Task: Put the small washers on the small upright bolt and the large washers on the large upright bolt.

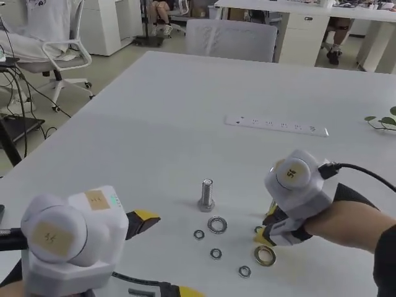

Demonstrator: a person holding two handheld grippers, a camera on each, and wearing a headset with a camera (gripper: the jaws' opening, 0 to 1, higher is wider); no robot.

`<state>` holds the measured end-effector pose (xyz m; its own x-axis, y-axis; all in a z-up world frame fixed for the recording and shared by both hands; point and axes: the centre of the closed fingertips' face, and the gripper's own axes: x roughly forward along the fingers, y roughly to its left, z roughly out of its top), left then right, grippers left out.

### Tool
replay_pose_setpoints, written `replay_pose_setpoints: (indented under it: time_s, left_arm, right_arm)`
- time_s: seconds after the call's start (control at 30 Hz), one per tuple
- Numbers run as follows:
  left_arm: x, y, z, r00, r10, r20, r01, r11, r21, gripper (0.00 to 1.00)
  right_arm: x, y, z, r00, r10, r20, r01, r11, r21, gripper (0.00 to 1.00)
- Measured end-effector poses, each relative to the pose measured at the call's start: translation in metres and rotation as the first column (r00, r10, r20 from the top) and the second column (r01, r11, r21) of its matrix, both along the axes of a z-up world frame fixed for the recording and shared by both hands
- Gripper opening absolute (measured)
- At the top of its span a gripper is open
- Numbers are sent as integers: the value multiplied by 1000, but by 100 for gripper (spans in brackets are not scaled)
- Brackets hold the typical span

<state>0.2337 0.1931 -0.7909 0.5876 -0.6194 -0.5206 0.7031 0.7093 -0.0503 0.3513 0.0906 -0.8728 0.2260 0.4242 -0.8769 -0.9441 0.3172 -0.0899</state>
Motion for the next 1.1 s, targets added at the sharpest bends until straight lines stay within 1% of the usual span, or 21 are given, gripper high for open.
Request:
replay_pose_setpoints:
  time_s: [0.17,0.23,0.4,0.47,0.63,0.77,1.0,1.1]
  left_arm:
    - [0,0,1,1000,-2,3,2,1000,-2,82]
    - [1,0,1,1000,-2,5,2,1000,-1,82]
    - [1,0,1,1000,0,5,0,1000,-5,82]
    - [1,0,2,1000,0,8,0,1000,-4,82]
    - [1,-1,2,1000,0,6,0,1000,-6,82]
    - [1,-1,2,1000,-1,6,1,1000,-6,82]
    - [1,-2,1,1000,-2,5,2,1000,-5,82]
    - [1,-2,2,1000,-1,6,1,1000,-7,82]
  right_arm:
    - [0,-1,0,1000,-11,-20,11,1000,-3,22]
    - [-3,0,-1,999,-15,-47,16,1000,1,18]
    - [-1,-1,-2,998,-25,-52,25,1000,-2,20]
    - [-2,-1,-2,997,-34,-66,34,999,2,19]
    - [-2,0,-3,997,-37,-72,37,999,3,18]
    - [-4,-1,-3,997,-22,-69,21,1000,-13,15]
    - [-6,-1,-3,998,-1,-65,-1,999,-35,15]
    - [-7,0,-3,998,4,-63,-6,999,-36,15]
